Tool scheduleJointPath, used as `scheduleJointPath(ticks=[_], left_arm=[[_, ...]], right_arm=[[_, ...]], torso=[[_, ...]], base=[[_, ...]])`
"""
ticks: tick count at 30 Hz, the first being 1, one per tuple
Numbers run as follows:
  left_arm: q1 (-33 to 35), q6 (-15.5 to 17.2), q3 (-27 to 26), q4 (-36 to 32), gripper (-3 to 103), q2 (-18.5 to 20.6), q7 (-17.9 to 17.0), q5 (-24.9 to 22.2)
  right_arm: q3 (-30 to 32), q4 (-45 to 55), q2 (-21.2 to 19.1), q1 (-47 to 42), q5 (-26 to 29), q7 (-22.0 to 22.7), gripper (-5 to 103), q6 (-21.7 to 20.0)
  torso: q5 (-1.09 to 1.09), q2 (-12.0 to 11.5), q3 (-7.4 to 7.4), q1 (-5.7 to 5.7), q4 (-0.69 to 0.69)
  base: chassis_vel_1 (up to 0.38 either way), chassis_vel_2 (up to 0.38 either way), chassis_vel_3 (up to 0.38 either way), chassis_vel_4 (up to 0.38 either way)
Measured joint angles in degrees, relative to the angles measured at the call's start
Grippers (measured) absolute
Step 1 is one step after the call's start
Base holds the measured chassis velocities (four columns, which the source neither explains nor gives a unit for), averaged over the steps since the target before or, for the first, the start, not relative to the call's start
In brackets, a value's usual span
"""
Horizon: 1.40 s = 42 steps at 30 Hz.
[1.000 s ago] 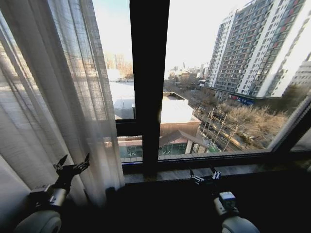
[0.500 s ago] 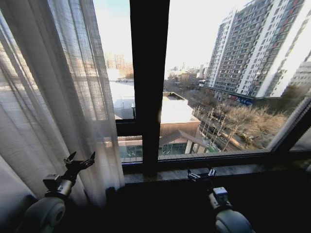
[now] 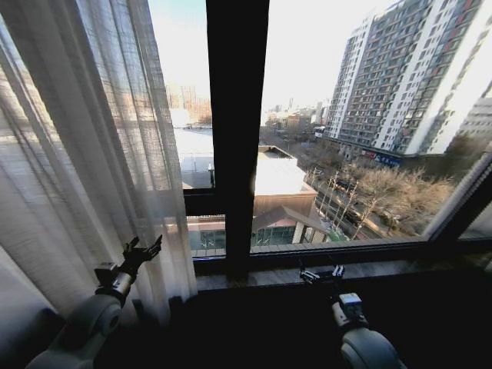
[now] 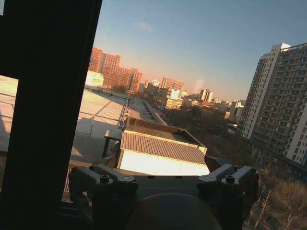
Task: Open the curtains by pulling them apart, changing their state from closed to fully open.
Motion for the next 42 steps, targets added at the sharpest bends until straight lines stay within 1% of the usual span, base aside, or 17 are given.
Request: scheduleJointPath(ticks=[2,3,4,5,6,7,10,11,13,14,16,18,20,24,33,42], left_arm=[[-0.05,-0.01,-0.15,0.14,51,0.05,0.01,-0.07],[-0.05,-0.01,-0.15,0.14,51,0.05,0.01,-0.07],[-0.04,-0.05,-0.2,0.14,46,0.05,0.04,-0.1],[-0.01,-0.06,-0.23,0.14,46,0.07,0.07,-0.1],[0.09,-0.08,-0.28,0.12,40,0.1,0.15,-0.12],[0.09,-0.08,-0.28,0.12,40,0.1,0.15,-0.12],[0.59,-0.17,-0.34,-0.13,24,0.13,0.23,-0.2],[0.59,-0.17,-0.34,-0.13,24,0.13,0.23,-0.2],[1.02,-0.2,-0.37,-0.57,14,0.26,0.27,-0.44],[1.23,-0.2,-0.4,-0.8,14,0.34,0.29,-0.62],[1.81,-0.21,-0.62,-1.51,4,0.59,0.38,-1.11],[2.08,-0.21,-0.78,-1.76,2,0.62,0.44,-1.22],[2.98,-0.21,-1.28,-2.37,0,0.59,0.6,-1.32],[4.24,-0.25,-2.14,-3.13,0,0.43,0.71,-1.32],[6.59,-0.36,-4.65,-4.65,0,-0.02,2.23,-1.32],[7.85,-0.41,-5.57,-6.32,0,-0.71,2.24,-1.22]], right_arm=[[0.05,0.0,0.02,-0.03,0.0,0.03,100,0.01],[0.05,0.0,0.02,-0.03,0.0,0.03,100,0.01],[0.06,0.03,-0.01,-0.03,0.0,0.05,100,0.01],[0.07,0.07,-0.03,-0.02,0.01,0.05,100,0.01],[0.09,0.2,-0.07,-0.01,0.03,0.11,100,0.0],[0.09,0.2,-0.07,-0.01,0.03,0.11,100,0.0],[0.02,0.94,0.07,0.15,0.5,1.2,100,-1.01],[0.02,0.94,0.07,0.15,0.5,1.2,100,-1.01],[-0.27,1.25,0.32,0.34,1.15,2.11,100,-1.23],[-0.4,1.29,0.43,0.48,1.37,2.6,100,-1.23],[-0.48,1.3,0.59,0.65,1.51,3.06,100,-1.11],[-0.48,1.3,0.61,0.66,1.52,3.04,100,-0.88],[-0.34,1.37,0.6,0.48,0.87,1.58,100,-0.67],[-0.27,1.74,0.6,0.28,-0.25,0.07,100,-0.59],[-0.76,2.63,0.62,-0.48,-1.09,-0.28,100,-0.48],[-0.71,3.53,0.2,-0.99,-1.16,-0.25,100,-0.48]], torso=[[0.0,0.0,0.0,0.0,0.0],[0.0,0.0,0.0,0.0,0.0],[0.0,0.0,0.0,0.0,0.0],[0.0,0.0,0.0,0.0,0.0],[0.0,0.0,0.0,0.0,0.0],[0.0,0.0,0.0,0.0,0.0],[0.0,0.0,0.0,0.0,0.0],[0.0,0.0,0.0,0.0,0.0],[0.0,0.0,0.0,0.0,0.0],[0.0,0.0,0.0,0.0,0.0],[0.0,0.0,0.0,0.0,0.0],[0.0,0.0,0.0,0.0,-0.01],[0.0,0.0,0.0,0.0,0.0],[0.0,0.0,0.0,0.0,0.0],[0.01,0.0,0.0,0.0,-0.01],[0.01,0.0,0.0,0.0,-0.01]], base=[[0.0,0.0,0.0,0.0],[0.0,0.0,0.0,0.0],[0.0,0.0,0.0,0.0],[0.0,0.0,0.0,0.0],[0.0,0.0,0.0,0.0],[0.0,0.0,0.0,0.0],[0.0,0.0,0.0,0.0],[0.0,0.0,0.0,0.0],[0.0,0.0,0.0,0.0],[0.0,0.0,0.0,0.0],[0.0,0.0,0.0,0.0],[0.0,0.0,0.0,0.0],[0.0,0.0,0.0,0.0],[0.0,0.0,0.0,0.0],[0.004,0.004,-0.007,-0.005],[0.119,0.111,-0.123,-0.116]])
